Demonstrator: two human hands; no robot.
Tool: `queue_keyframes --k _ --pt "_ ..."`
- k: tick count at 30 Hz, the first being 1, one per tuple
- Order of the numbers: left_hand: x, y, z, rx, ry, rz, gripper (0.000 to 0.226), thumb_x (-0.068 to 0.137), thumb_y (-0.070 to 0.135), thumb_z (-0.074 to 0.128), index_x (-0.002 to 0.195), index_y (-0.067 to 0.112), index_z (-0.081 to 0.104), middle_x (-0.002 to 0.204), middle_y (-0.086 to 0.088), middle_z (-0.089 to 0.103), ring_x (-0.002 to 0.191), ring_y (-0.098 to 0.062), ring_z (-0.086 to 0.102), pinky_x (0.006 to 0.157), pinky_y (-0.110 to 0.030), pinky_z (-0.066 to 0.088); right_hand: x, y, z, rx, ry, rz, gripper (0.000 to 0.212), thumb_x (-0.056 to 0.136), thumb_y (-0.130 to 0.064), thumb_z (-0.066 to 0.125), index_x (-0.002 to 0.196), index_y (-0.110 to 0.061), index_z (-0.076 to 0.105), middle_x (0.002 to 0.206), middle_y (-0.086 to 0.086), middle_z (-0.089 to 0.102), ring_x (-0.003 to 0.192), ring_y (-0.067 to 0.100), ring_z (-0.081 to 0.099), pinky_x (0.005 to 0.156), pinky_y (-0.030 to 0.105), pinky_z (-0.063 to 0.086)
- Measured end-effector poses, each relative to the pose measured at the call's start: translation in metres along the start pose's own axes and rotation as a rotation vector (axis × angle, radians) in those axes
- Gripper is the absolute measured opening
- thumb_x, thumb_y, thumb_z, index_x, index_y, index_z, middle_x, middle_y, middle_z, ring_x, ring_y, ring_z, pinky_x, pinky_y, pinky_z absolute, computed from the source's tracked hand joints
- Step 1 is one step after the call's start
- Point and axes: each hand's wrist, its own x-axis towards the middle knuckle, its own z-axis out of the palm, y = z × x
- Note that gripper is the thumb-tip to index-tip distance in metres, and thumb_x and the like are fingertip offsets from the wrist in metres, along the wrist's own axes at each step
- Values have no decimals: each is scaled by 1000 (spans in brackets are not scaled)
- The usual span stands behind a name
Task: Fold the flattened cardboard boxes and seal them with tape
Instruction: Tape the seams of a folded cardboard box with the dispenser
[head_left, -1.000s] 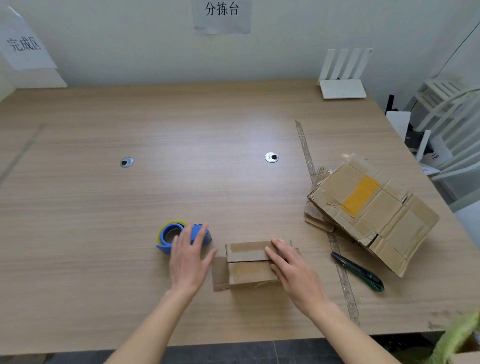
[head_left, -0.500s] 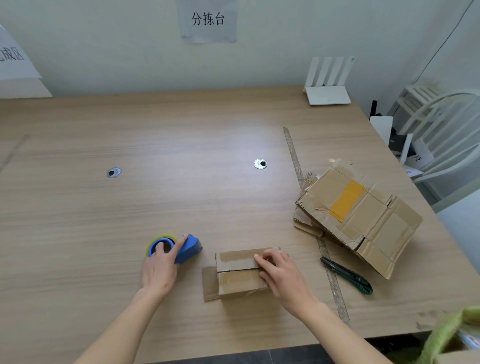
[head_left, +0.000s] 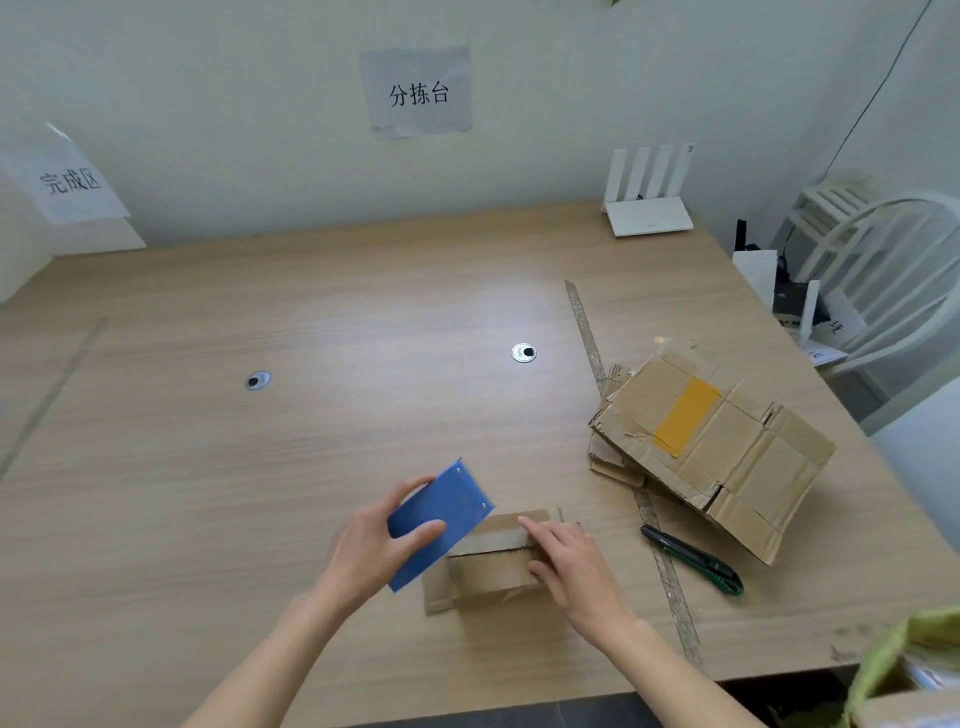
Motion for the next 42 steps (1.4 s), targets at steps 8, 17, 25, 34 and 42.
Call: queue_keyframes --k 8,17,25,34,42 --pt "-7 25 12 -141 -251 28 44 86 39 71 123 56 57 111 18 67 96 -11 65 84 -38 57 8 -9 -38 675 -180 439 31 107 -32 38 122 -37 65 116 -17 71 113 -5 60 97 17 42" --pt "-1 40 24 -77 -375 56 41 89 34 69 124 52 58 111 22 65 97 -12 65 84 -39 58 4 -8 -42 948 -293 502 33 106 -40 48 133 -30 66 133 -23 63 125 -9 52 103 13 39" --pt "0 41 26 -49 -386 75 41 89 34 70 125 50 58 111 19 66 97 -13 65 83 -41 58 3 -17 -53 1097 -307 478 29 108 -35 46 122 -35 71 128 -37 59 120 -21 49 89 -1 37" --pt "2 44 26 61 -393 108 42 87 46 66 126 56 53 112 23 65 97 -9 64 85 -41 56 3 -11 -45 1009 -126 517 16 99 -16 64 103 -19 79 112 -13 75 109 1 67 89 15 51" --pt "4 51 31 226 -331 183 47 85 59 60 128 66 44 112 39 57 95 5 58 78 -24 51 5 -8 -33 842 1 570 17 99 -23 61 89 -19 74 103 -5 76 97 13 70 83 26 55"
